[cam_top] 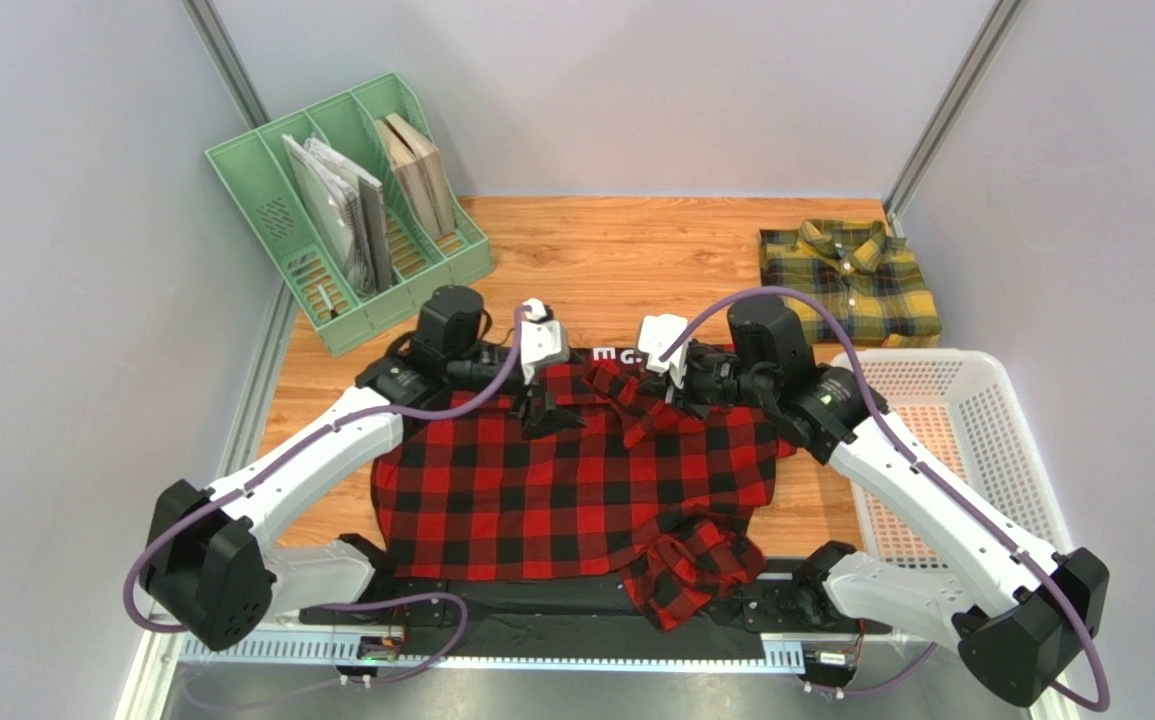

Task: Fold and stack the long sleeve shirts
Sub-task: Fold the shirt

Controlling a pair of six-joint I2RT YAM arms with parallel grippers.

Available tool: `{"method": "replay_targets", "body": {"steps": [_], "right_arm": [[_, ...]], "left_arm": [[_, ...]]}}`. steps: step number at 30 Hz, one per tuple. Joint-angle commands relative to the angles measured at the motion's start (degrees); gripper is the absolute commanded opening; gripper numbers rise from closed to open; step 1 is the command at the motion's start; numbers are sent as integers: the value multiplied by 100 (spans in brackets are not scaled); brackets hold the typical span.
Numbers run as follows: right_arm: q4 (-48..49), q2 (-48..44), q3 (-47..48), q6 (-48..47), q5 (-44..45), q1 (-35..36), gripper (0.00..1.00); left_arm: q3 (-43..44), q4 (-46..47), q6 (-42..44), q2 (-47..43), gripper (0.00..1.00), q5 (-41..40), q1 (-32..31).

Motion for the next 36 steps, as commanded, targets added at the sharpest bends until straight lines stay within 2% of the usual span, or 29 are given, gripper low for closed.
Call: {"method": "replay_targets", "body": {"steps": [1,7,8,9,11,12,15,17,20,21,23,24,25,27,28,29,31,34,36], "right_arm": [[354,-197,-102,-311,80,91,0],[337,-566,-322,-460,-8,187,0],[380,-636,-375,-452,1,205,0],[433,-767,-427,-460,10,240,0],[495,-891,-568,-460,27,275,0],[538,-961,-612,-469,45,301,0],[548,-1032,-665,-399,124,328,0],[548,-1059,-665,-364,133,337,0],[539,-1199,-674,-329,194,346,0],[530,-1252,-683,-311,203,346,0],[443,-1436,-709,-302,186,346,0],[277,-1506,-718,-285,194,346,5],[197,-1577,-709,-232,238,346,24],[-118,-1779,-683,-171,475,346,49],[-242,-1858,-674,-179,580,346,68],[-400,-2015,-674,-257,790,346,75],[-734,-2139,-665,-442,1098,337,87],[-1025,-2158,-569,-513,1670,276,91],[-1017,-1913,-516,-426,1593,-92,91]], "left_arm": [[-33,653,104,239,99,-273,-415],[282,690,23,486,99,-318,-503],[335,611,41,494,96,-292,-521],[370,401,102,495,87,-239,-556],[467,215,164,442,80,-116,-653],[467,93,181,372,71,-81,-705],[415,-101,225,179,59,173,-942],[450,-364,330,108,52,175,-1337],[485,-900,498,-41,15,-27,-1830],[485,-1050,446,-120,0,-132,-1900],[537,-1226,0,-208,0,-475,-1945],[633,-1349,-99,-304,0,-563,-1945],[669,-1454,-143,-375,0,-581,-1954],[757,-1797,-188,-594,0,-582,-1997],[801,-1955,-153,-639,0,-521,-2102],[862,-2357,39,-657,0,-477,-2181],[1055,-2728,189,-552,0,-572,-2531],[1337,-3212,269,-69,0,-643,-2920],[1661,-3494,182,440,0,-678,-3043]]}}
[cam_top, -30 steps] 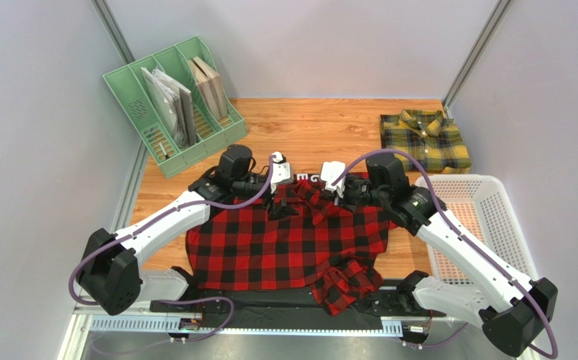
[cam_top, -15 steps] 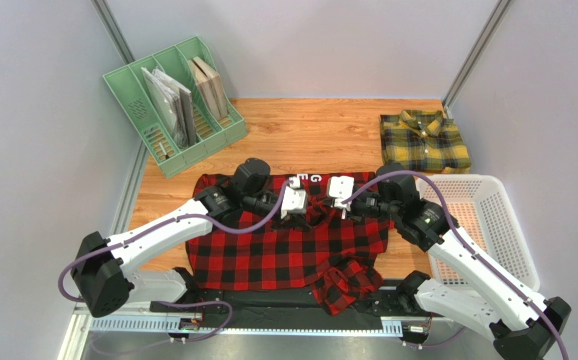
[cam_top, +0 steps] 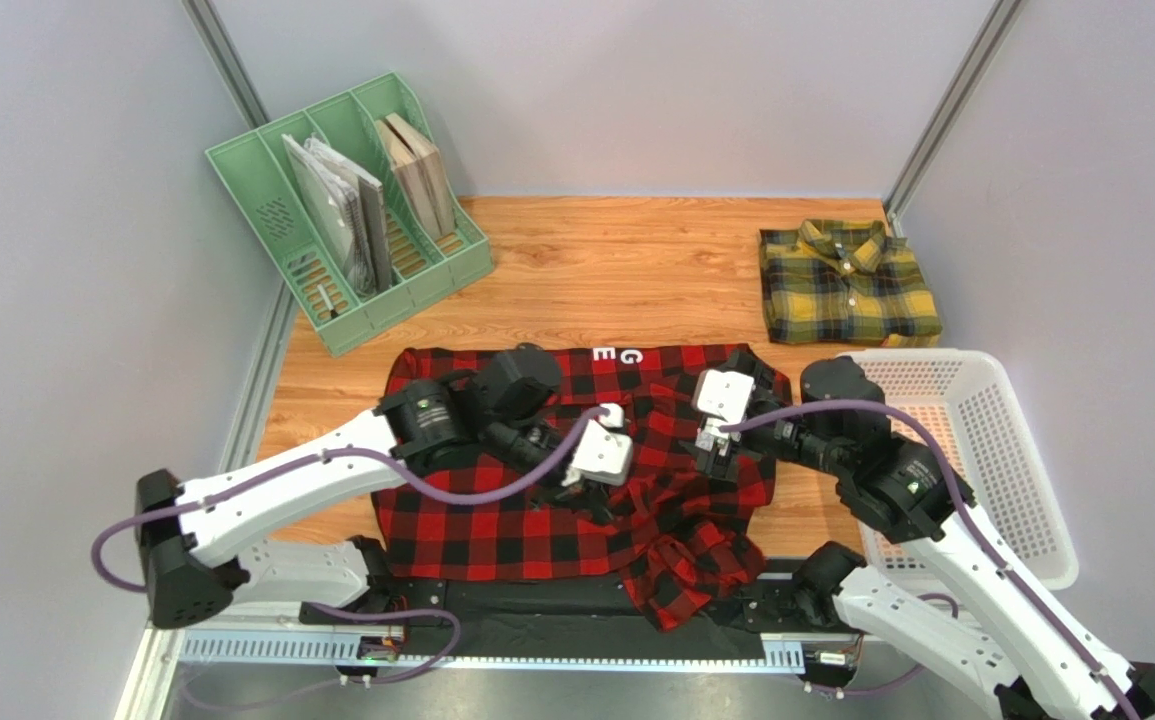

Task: Fold and stack the long sleeve shirts
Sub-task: Fold the shirt

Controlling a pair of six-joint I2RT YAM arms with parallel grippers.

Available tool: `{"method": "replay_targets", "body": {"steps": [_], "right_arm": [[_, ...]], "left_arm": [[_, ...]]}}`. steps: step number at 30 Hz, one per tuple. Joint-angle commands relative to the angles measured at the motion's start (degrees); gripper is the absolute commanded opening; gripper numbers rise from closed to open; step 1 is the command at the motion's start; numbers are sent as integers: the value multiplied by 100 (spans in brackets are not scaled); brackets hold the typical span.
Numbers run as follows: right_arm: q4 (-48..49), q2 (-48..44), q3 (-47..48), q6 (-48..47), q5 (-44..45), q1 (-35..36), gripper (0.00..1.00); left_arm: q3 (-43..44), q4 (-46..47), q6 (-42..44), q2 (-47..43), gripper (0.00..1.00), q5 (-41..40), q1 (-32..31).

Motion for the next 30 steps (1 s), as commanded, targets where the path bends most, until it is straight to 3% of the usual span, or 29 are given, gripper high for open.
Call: {"method": "replay_targets", "body": {"steps": [1,5,8,12,14,19,22,25,27,30], "right_arm": [[-300,365,323,184,397,-539,91],[-247,1322,763,598,-760,-2047,90],[-396,2403,1428,861,-1211,-2648,86],[-599,3546,2072,1240,-1476,-2922,70],[-607,4030,2335,1485,-1686,-2992,67],[-581,4821,2723,2022,-2196,-2984,57],[-573,5253,2820,2400,-2513,-2958,50],[-572,5517,2689,2453,-2558,-2861,45],[-634,5587,2645,2444,-2479,-2843,45],[-800,5588,2767,2348,-2347,-2913,51]], "left_arm": [[630,-928,39,852,0,-64,-263],[1201,-1340,92,1747,0,-371,-263],[1720,-1517,118,2109,0,-285,-263],[2388,-1500,127,2172,0,285,-263],[2748,-1518,92,2102,0,550,-307],[3075,-1815,118,2163,0,595,-659],[3119,-1913,118,2251,0,209,-642],[3110,-1791,-214,2207,0,243,-388],[3032,-1659,-522,2172,0,426,121],[2532,-1211,-1120,2076,0,481,1009]]}}
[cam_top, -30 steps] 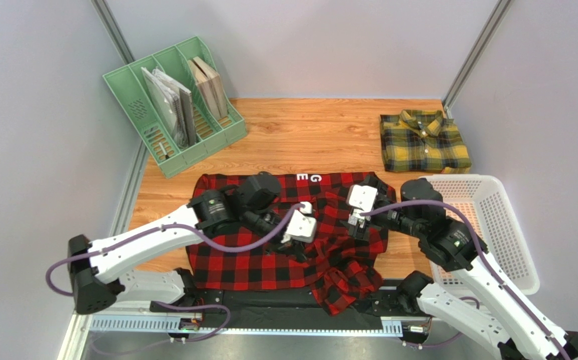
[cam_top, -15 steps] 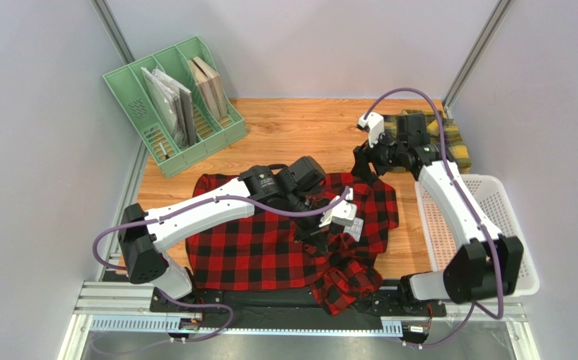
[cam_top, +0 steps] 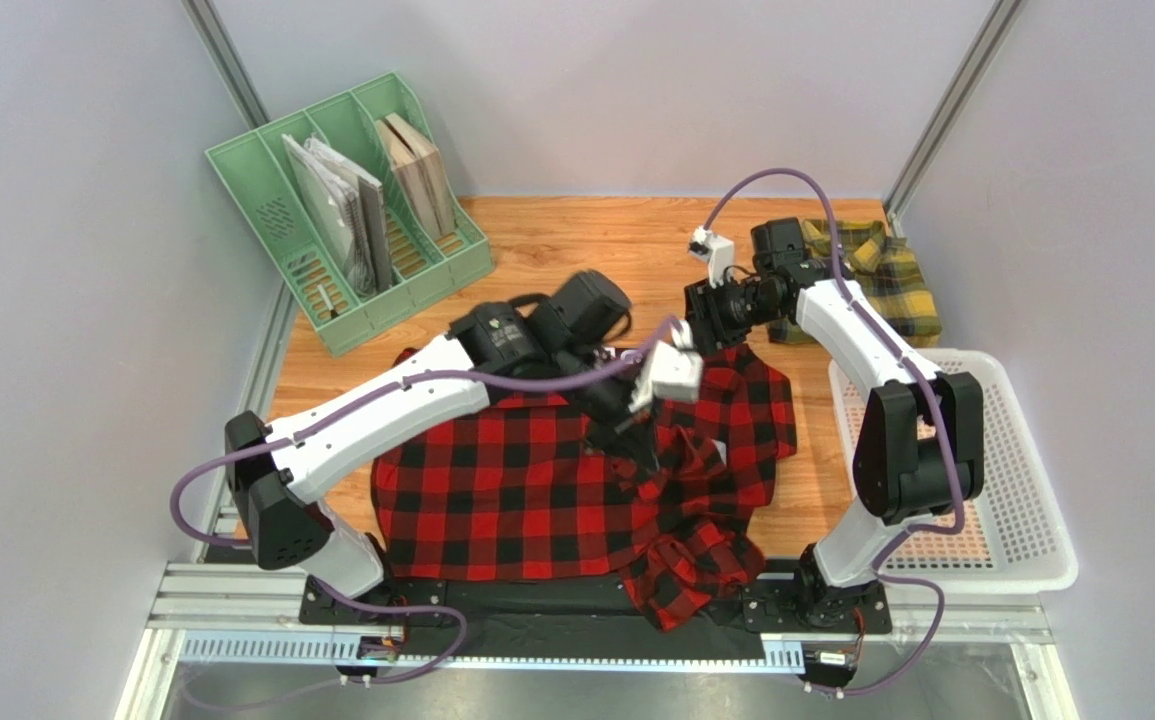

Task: Fold and stack the long sleeve shirts
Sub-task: Fold the shirt

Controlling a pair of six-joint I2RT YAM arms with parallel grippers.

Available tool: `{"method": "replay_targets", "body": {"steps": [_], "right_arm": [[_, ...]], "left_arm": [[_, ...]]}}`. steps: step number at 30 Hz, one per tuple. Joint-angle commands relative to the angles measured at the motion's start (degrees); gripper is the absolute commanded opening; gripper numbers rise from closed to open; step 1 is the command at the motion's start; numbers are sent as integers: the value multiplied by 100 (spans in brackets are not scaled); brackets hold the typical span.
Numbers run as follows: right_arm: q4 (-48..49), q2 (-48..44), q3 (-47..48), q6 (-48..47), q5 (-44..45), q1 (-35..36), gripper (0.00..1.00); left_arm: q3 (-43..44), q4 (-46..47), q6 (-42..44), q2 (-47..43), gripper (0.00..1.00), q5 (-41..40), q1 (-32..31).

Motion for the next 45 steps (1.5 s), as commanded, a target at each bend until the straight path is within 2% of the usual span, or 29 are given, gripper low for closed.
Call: {"method": "replay_targets", "body": {"steps": [1,3,8,17,22,27,28,29,30,31,35,38,45], "right_arm": [[-182,-36,214,81,-43,-44,54],[-296,-36,373,20,168,-132,62],[-656,-27,453,-348,651,-246,66],[-912,8,-13,-771,1486,-246,62],[-894,25,-198,-894,1803,-264,59],[-894,34,-242,-982,1961,-316,55],[-886,43,-251,-1000,2031,-308,55],[-877,34,-251,-1009,2049,-308,53],[-877,34,-251,-1017,2093,-308,53],[-877,-1,-277,-1061,2206,-308,52],[-824,-150,-496,-1184,2523,-290,46],[-684,-195,-829,-1237,2813,-211,45],[-254,438,-1051,-1202,3331,-167,43]], "left_arm": [[-579,682,-987,-224,0,114,1178],[-1063,877,-1155,-224,0,113,1855],[-2037,1281,-1314,-49,0,-1,3269],[-3242,1826,-875,-110,0,-431,4501],[-3437,1958,-874,-57,0,-502,5028],[-3508,1959,-787,-110,0,-773,5408],[-3490,1906,-656,-84,4,-870,5425],[-3464,1819,-594,-75,10,-1028,5434],[-3429,1583,-515,-66,24,-1073,5443],[-3359,1459,-384,-92,31,-1117,5478],[-3455,1212,38,-566,46,-2299,5487],[-3490,940,512,-664,49,-2899,5487],[-3140,904,742,625,45,-3578,5487]]}}
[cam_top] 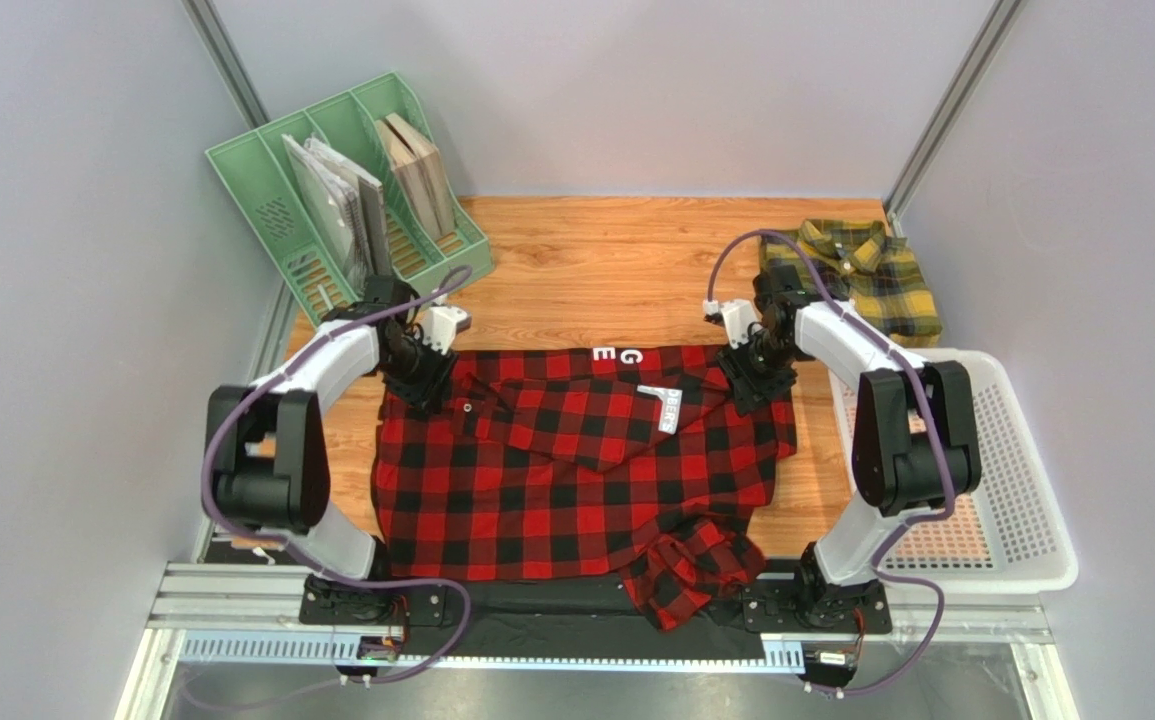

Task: Fold and stack the long sleeve shirts
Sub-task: Fold the shirt

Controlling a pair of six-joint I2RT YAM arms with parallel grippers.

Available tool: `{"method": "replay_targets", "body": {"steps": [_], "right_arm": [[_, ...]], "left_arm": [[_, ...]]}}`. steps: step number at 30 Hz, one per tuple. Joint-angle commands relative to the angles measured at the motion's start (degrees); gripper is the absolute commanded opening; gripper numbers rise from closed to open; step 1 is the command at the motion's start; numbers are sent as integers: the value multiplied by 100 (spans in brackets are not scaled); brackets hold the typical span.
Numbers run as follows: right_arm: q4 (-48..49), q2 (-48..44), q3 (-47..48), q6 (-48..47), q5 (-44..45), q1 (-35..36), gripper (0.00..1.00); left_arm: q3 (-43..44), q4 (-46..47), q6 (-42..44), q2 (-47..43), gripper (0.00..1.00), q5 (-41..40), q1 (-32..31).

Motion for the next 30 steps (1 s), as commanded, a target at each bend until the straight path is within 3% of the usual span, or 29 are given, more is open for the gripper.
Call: {"method": "replay_targets", "body": {"steps": [1,8,12,16,19,21,25,26,28,30], "right_arm": [[519,392,-26,-151,554,47,43],[1028,1174,430,-458,1187,3,42],[1055,1745,1282,-459,1495,-14,41],[801,1756,1916,-467,1391,-14,44],[213,1300,2058,-625,776,-14,52],[-243,519,1786,-845,76,-14,59],[-773,-923,1039,-1144,-973,-14,73],[-1017,-1300,872,-1144,-1322,-14,74],[-1255,-1653,407,-1127,-1754,-14,75],[-1624,-2100,-58,-1275,-2370,3,75]], "left_arm": [[413,-143,412,855,44,-673,21],[1721,-537,518,2278,29,-1262,56],[2635,-881,641,2763,27,-1193,82],[2909,-986,685,2711,28,-833,82],[2717,-1057,834,2107,34,-185,82],[2357,-1118,1053,1360,40,247,82],[1505,-1469,1607,-169,53,2132,12],[1121,-1470,1686,-807,64,2374,-206],[775,-1357,1758,-1373,73,2683,-662],[397,-1164,1540,-2042,74,2727,-1584]]}}
